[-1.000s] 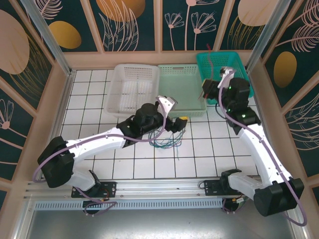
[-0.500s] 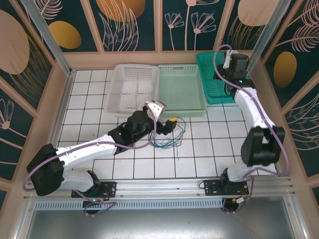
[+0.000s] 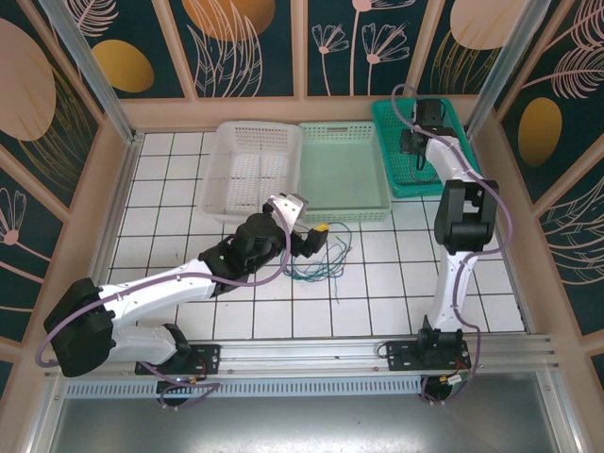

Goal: Untangle the cables

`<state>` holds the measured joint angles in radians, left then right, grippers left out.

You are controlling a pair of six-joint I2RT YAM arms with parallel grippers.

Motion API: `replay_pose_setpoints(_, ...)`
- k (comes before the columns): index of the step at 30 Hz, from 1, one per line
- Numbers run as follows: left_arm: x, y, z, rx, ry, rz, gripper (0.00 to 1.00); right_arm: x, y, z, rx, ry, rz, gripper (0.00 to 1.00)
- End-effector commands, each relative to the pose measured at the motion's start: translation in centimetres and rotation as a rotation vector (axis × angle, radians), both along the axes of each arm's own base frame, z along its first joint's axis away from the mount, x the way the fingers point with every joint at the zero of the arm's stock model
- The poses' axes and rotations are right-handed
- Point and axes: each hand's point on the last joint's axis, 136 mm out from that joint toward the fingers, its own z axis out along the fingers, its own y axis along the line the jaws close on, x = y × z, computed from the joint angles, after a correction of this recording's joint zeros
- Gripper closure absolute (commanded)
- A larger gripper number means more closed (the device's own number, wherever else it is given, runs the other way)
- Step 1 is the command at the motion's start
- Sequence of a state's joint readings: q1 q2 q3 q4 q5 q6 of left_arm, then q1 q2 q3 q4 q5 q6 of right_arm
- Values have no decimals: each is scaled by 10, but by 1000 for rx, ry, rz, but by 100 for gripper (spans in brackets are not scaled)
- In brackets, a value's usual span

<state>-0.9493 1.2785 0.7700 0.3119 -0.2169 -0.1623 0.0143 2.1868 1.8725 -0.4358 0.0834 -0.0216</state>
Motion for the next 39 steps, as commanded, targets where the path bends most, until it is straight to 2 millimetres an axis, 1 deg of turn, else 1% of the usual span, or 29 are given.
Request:
replay_pose_setpoints(1, 0, 8, -4, 21, 0, 21, 1, 1, -8, 4, -6, 34, -29, 69)
replay_pose_setpoints(2, 0, 8, -4, 21, 0, 23, 1, 2, -9, 4, 1, 32, -36, 60)
replay_pose_setpoints(4, 0, 9, -6, 24, 3, 25, 1, 3, -7, 7, 23, 25, -33, 50)
replay_pose_setpoints(7, 0, 11, -6, 25, 6, 32, 1, -1, -1, 21, 67, 8, -26, 41)
replay_pose_setpoints(9, -1, 11, -7, 25, 7, 33, 1, -7, 3, 34, 94, -19, -23, 38)
replay_pose_setpoints(13, -1, 14, -7, 23, 6, 42, 1, -25, 3, 73, 122, -120, -43, 34)
replay_pose_setpoints(16, 0, 15, -9, 30, 8, 47, 1, -39, 2, 92, 124, -157, -49, 32)
replay_pose_setpoints(18, 0, 14, -11, 33, 12, 46, 1, -51, 4, 100, 128, -165, -43, 32)
replay_pose_setpoints(19, 0, 14, -12, 33, 16, 48, 1, -58, 9, 103, 134, -167, -26, 32)
replay_pose_setpoints(23, 1, 12, -17, 40, 34, 49, 1, -84, 24, 107, 142, -173, 16, 32)
replay_pose_setpoints(24, 1, 12, -19, 44, 40, 48, 1, -91, 30, 108, 153, -174, 32, 33)
replay_pose_setpoints(26, 0, 8, -22, 52, 51, 35, 1, -109, 48, 100, 185, -152, 76, 34)
replay_pose_setpoints(29, -2, 6, -37, 95, 80, 14, 1, -144, 89, 87, 290, -98, 178, 35)
replay_pose_setpoints(31, 0, 9, -48, 128, 107, 39, 1, -172, 115, 73, 387, -55, 232, 38)
replay_pose_setpoints(34, 0, 10, -56, 136, 130, 42, 1, -215, 146, 49, 511, 0, 288, 41)
replay_pose_setpoints(35, 0, 10, -57, 134, 133, 45, 1, -229, 153, 40, 528, 22, 304, 42)
replay_pose_setpoints(37, 3, 12, -55, 125, 128, 68, 1, -252, 161, 26, 535, 44, 311, 42)
replay_pose_setpoints(39, 6, 16, -54, 124, 119, 100, 1, -270, 165, 15, 580, 55, 292, 42)
